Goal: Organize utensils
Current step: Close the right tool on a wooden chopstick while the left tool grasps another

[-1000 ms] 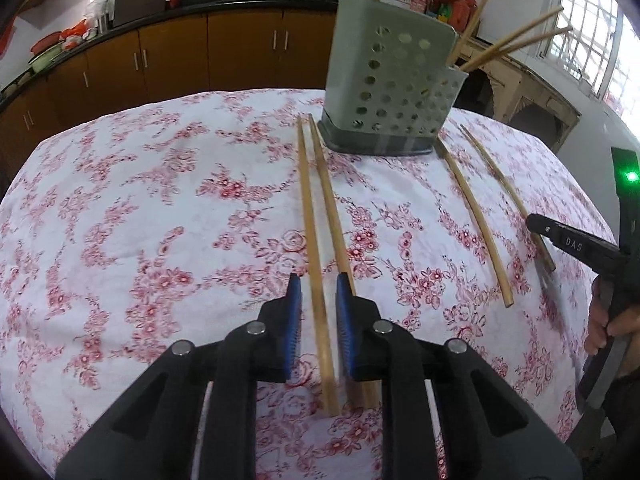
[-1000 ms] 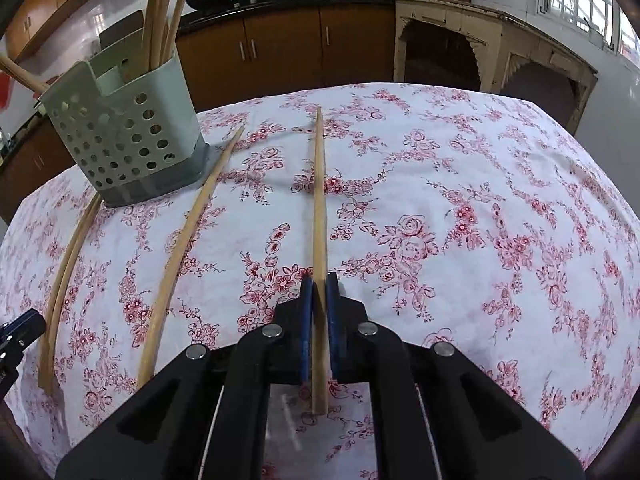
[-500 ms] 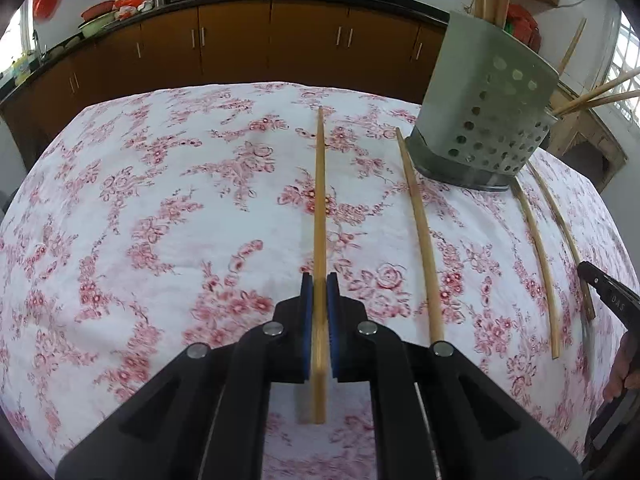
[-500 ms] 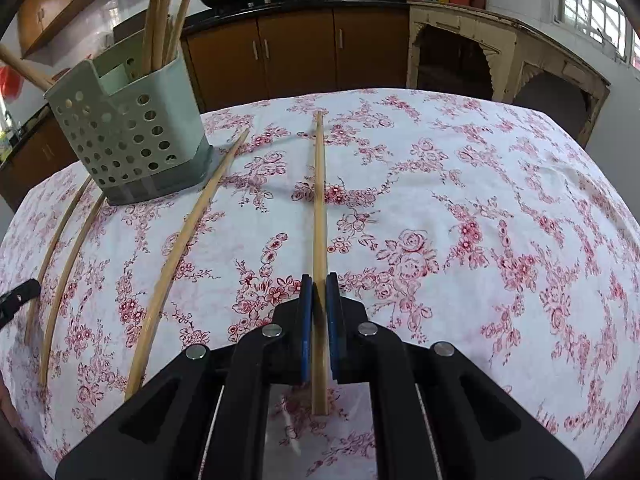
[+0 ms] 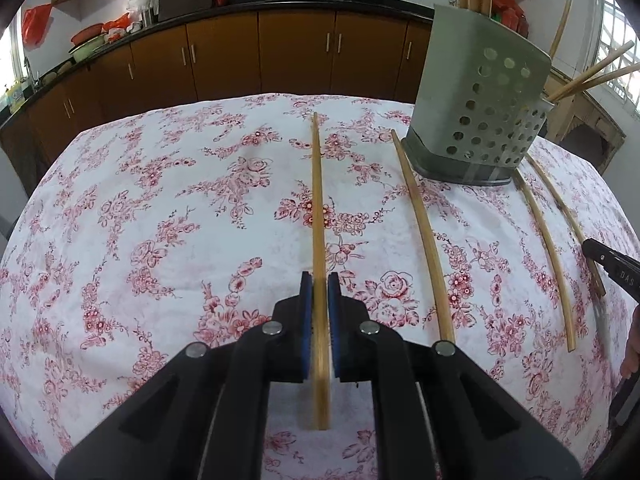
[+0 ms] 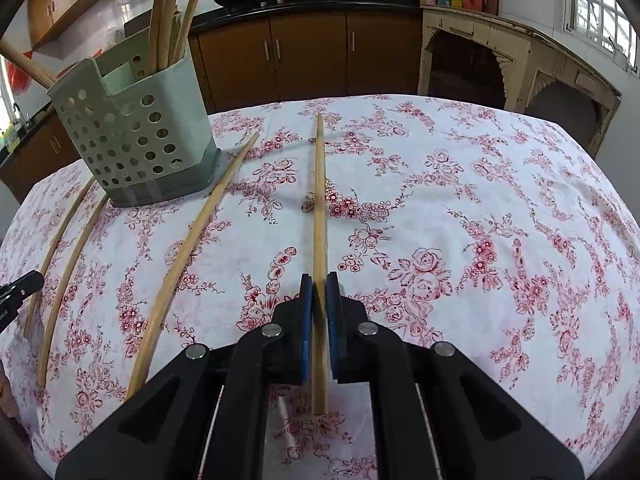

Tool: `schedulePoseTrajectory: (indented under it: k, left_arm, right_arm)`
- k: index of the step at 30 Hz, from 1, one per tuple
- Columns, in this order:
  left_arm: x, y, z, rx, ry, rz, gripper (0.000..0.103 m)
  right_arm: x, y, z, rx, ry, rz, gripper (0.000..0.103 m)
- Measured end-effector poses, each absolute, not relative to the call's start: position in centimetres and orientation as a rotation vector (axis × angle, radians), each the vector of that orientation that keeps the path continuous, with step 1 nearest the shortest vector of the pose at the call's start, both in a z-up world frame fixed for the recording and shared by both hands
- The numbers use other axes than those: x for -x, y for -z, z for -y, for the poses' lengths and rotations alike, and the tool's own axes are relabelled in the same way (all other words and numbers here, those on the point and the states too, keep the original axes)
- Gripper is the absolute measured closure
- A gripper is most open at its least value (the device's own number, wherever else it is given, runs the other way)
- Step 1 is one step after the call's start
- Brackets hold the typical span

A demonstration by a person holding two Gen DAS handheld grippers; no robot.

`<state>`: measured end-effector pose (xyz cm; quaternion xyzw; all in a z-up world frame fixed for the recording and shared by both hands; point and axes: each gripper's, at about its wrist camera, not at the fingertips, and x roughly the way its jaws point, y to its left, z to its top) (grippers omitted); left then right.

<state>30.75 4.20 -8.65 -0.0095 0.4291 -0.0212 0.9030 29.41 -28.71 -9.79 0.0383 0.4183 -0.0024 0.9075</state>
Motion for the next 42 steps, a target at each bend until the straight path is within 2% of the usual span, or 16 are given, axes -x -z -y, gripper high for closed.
schedulePoseTrajectory:
  k: [42]
  left_arm:
    - [-28.6, 8.7, -4.3, 0.008, 0.054, -0.889, 0.087]
  right_arm:
    - [-28.4, 9.7, 28.7, -0.098, -0.004, -0.864, 0.095]
